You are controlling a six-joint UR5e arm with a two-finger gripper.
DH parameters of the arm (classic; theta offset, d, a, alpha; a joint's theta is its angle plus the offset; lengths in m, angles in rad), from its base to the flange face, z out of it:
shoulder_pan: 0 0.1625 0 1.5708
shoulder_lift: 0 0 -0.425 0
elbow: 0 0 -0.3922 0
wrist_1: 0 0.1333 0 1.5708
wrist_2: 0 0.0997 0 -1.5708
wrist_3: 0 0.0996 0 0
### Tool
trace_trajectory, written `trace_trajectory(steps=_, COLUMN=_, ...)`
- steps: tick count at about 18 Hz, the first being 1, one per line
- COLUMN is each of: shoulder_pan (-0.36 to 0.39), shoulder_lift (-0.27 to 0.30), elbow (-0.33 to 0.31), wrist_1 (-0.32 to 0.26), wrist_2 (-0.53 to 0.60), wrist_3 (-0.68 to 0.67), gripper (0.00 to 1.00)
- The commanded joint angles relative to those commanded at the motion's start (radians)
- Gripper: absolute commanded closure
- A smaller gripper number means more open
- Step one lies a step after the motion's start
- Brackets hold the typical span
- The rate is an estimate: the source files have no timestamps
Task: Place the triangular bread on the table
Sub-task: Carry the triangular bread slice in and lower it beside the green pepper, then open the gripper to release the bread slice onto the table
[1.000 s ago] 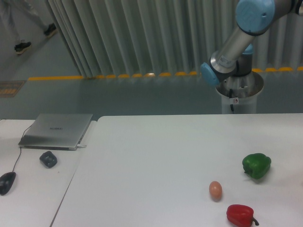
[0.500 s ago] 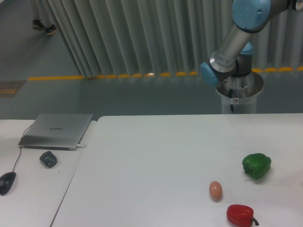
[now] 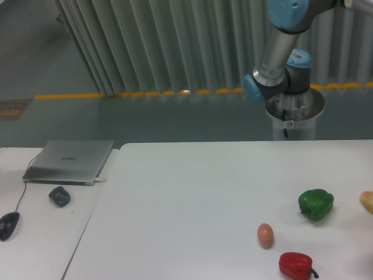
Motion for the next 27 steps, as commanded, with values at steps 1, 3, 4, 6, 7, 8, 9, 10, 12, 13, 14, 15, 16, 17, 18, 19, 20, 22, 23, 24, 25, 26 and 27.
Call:
trace_trajectory(steps=1, shoulder_pan=-0.017, shoulder_lift=0.005, elbow=-0.02, wrist_1=0.022, wrist_2=0.014, wrist_3=-0.002, gripper=0.78)
trace_trajectory(steps=3, shoulder_pan=-0.054, shoulder_lift=0.008, elbow=-0.046, wrist_1=0.052, wrist_2=0.072, wrist_3=-0.002, gripper=0.78)
trace_trajectory(steps=4, shoulder_pan=-0.077, shoulder_lift=0.006, elbow=-0.061, wrist_1=0.06, wrist_2=0.124, wrist_3=0.001, gripper=0.78)
trace_trajectory(steps=6, shoulder_pan=-0.124, shoulder_lift=-0.001, elbow=-0.068, wrist_1=0.065, wrist_2=0.266, wrist_3=0.003, gripper=0.77)
trace_trajectory(steps=7, shoulder_pan=-0.149, shoulder_lift=-0.008, elbow=-0.075, wrist_1=0.086, wrist_2=0.311, wrist_3=0.003, gripper=0.75)
trace_trajectory(steps=8, shoulder_pan=-0.16, shoulder_lift=-0.008, elbow=-0.091, wrist_1=0.117, wrist_2=0.322, wrist_3=0.0, gripper=0.74)
trace_trajectory(steps=9, shoulder_pan=-0.161, shoulder_lift=-0.008, elbow=-0.1, wrist_1=0.138, wrist_2=0.324, wrist_3=-0.002, gripper=0.74)
trace_trajectory(steps=10, shoulder_pan=-0.161, shoulder_lift=-0.008, elbow=-0.108, wrist_1=0.146, wrist_2=0.322, wrist_3=-0.003, gripper=0.74)
trace_trajectory(steps=12, shoulder_pan=-0.163, shoulder_lift=-0.009, elbow=-0.108, wrist_1=0.154, wrist_2=0.321, wrist_3=-0.018, gripper=0.73)
trace_trajectory(steps=13, shoulder_pan=-0.164, shoulder_lift=-0.012, elbow=-0.108, wrist_1=0.16, wrist_2=0.321, wrist_3=-0.028, gripper=0.73)
trace_trajectory(steps=14, shoulder_pan=-0.17, shoulder_lift=-0.015, elbow=-0.108, wrist_1=0.169, wrist_2=0.322, wrist_3=-0.029, gripper=0.72)
trace_trajectory(steps=15, shoulder_pan=-0.178, shoulder_lift=-0.017, elbow=-0.109, wrist_1=0.178, wrist_2=0.322, wrist_3=-0.032, gripper=0.69)
trace_trajectory(steps=16, shoulder_pan=-0.184, shoulder_lift=-0.021, elbow=-0.109, wrist_1=0.184, wrist_2=0.322, wrist_3=-0.032, gripper=0.63)
trace_trajectory(steps=17, shoulder_pan=-0.184, shoulder_lift=-0.021, elbow=-0.111, wrist_1=0.189, wrist_2=0.322, wrist_3=-0.031, gripper=0.53)
trace_trajectory(steps=18, shoulder_pan=-0.186, shoulder_lift=-0.023, elbow=-0.111, wrist_1=0.195, wrist_2=0.322, wrist_3=-0.031, gripper=0.42)
trace_trajectory(steps=19, shoulder_pan=-0.186, shoulder_lift=-0.025, elbow=-0.111, wrist_1=0.201, wrist_2=0.322, wrist_3=-0.032, gripper=0.21)
trace_trajectory(steps=20, shoulder_pan=-0.186, shoulder_lift=-0.025, elbow=-0.112, wrist_1=0.204, wrist_2=0.322, wrist_3=-0.031, gripper=0.0)
trace_trajectory(steps=22, shoulder_pan=-0.186, shoulder_lift=-0.025, elbow=-0.115, wrist_1=0.209, wrist_2=0.327, wrist_3=-0.032, gripper=0.0)
trace_trajectory(steps=23, shoulder_pan=-0.184, shoulder_lift=-0.023, elbow=-0.117, wrist_1=0.209, wrist_2=0.325, wrist_3=-0.029, gripper=0.0)
trace_trajectory(steps=24, shoulder_pan=-0.184, shoulder_lift=-0.023, elbow=-0.115, wrist_1=0.209, wrist_2=0.324, wrist_3=-0.028, gripper=0.0)
trace_trajectory(steps=25, shoulder_pan=-0.184, shoulder_lift=-0.021, elbow=-0.115, wrist_1=0.209, wrist_2=0.324, wrist_3=-0.028, gripper=0.0)
trace_trajectory(steps=26, shoulder_pan=-0.184, shoulder_lift=-0.021, elbow=-0.115, wrist_1=0.209, wrist_2=0.325, wrist_3=-0.028, gripper=0.0)
trace_trajectory(steps=27, shoulder_pan=-0.184, shoulder_lift=-0.021, elbow=-0.117, wrist_1=0.21, wrist_2=0.325, wrist_3=-0.029, gripper=0.0)
